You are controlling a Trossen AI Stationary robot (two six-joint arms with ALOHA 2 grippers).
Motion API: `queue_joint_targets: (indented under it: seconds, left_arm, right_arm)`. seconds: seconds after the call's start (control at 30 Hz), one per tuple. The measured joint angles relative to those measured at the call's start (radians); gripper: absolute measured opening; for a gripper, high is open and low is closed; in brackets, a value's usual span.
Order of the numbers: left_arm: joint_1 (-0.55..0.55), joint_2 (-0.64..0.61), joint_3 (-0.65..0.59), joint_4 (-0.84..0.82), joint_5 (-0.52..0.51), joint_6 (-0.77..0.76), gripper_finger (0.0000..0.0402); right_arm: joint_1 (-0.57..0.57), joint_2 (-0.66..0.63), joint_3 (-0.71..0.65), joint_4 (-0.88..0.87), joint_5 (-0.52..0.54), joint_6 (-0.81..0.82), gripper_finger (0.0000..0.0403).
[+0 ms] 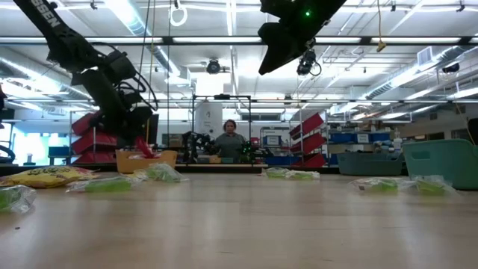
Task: Sort candy
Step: Put the red candy into the yellow bin
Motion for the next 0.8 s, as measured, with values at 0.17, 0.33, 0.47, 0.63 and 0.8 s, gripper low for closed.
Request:
queue_joint_targets:
  seconds: [0.17,0.33,0.47,0.63,0.8]
  left_arm:
    - [0.000,-0.001,0.043,-0.049,-0.001,0.006,0.0184]
    - [-0.001,-0.001,0.060,-0.111,-0.012,0.030,0.0184]
    - [-0.001,-0.001,0.059,-0.157,-0.030,0.030,0.0184]
    - [-0.043,-0.001,0.059,-0.128,0.004,0.046,0.0176]
    - [-0.111,0.014,0.060,-0.129,0.025,0.056,0.0125]
  right_arm:
    - [0.000,0.000,0.000,0.000,0.000,0.000,0.0158]
    - [0.000,0.000,0.000,-0.011,0.000,0.000,0.0159]
    - [0.000,0.000,0.000,-0.014,0.000,0.000,0.0158]
    - [0.000,0.000,0.000,-0.014,0.000,0.000,0.0159]
    - [0.000,0.000,0.000,-0.008,-0.045,0.002,0.0145]
